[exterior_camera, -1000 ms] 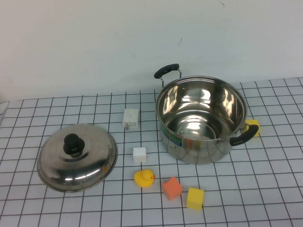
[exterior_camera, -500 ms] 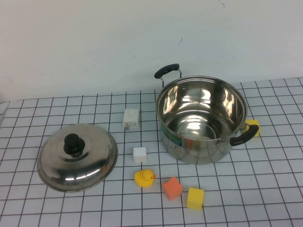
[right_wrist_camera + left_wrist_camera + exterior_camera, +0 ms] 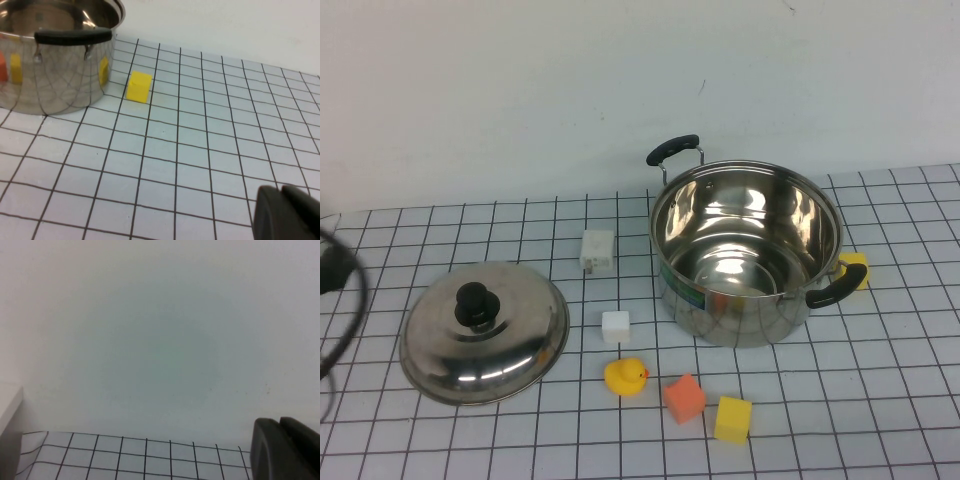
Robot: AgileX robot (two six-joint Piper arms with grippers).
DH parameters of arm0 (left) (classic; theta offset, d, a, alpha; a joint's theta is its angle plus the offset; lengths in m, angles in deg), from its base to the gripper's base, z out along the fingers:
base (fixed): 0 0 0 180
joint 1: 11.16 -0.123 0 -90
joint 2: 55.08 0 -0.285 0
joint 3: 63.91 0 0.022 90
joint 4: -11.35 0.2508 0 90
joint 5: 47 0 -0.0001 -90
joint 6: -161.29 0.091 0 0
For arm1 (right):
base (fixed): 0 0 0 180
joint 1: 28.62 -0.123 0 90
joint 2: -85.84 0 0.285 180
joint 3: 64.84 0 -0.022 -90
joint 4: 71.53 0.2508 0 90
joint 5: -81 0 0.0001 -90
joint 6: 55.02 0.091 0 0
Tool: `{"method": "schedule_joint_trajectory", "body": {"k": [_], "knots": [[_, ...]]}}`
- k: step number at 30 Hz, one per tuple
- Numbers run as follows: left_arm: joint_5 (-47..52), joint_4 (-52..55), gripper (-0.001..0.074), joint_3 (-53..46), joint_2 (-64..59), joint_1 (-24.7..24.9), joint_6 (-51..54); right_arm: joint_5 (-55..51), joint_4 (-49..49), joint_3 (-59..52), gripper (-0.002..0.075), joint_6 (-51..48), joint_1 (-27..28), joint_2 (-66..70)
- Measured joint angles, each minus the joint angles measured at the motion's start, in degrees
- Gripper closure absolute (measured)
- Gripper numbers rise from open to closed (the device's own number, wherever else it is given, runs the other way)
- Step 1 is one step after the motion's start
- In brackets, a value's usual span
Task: Cover the pot
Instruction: Pick up the pot lid
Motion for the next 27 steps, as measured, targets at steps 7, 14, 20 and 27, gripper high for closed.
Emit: {"method": "schedule_joint_trajectory", "body": {"k": [7,14,20,27], "knots": [[-18.55,11.40,0.0736,0.09,-17.95,0.00,-7.95,0.00,0.05,0.00,0.0717,0.00,0.00,0.00],[-30.61,12.00,0.0689,0.37,-31.24,0.00,-8.00,0.00,0.05,0.00,0.0717,0.00,0.00,0.00],[-37.10,12.63,0.0437,0.52,-38.97,0.00,-7.60,0.00,0.05,0.00,0.0717,0.00,0.00,0.00],[-40.40,14.84,0.0223,0.56,-45.69,0.00,-7.48,0.00,0.05,0.00,0.0717,0.00,0.00,0.00]]}}
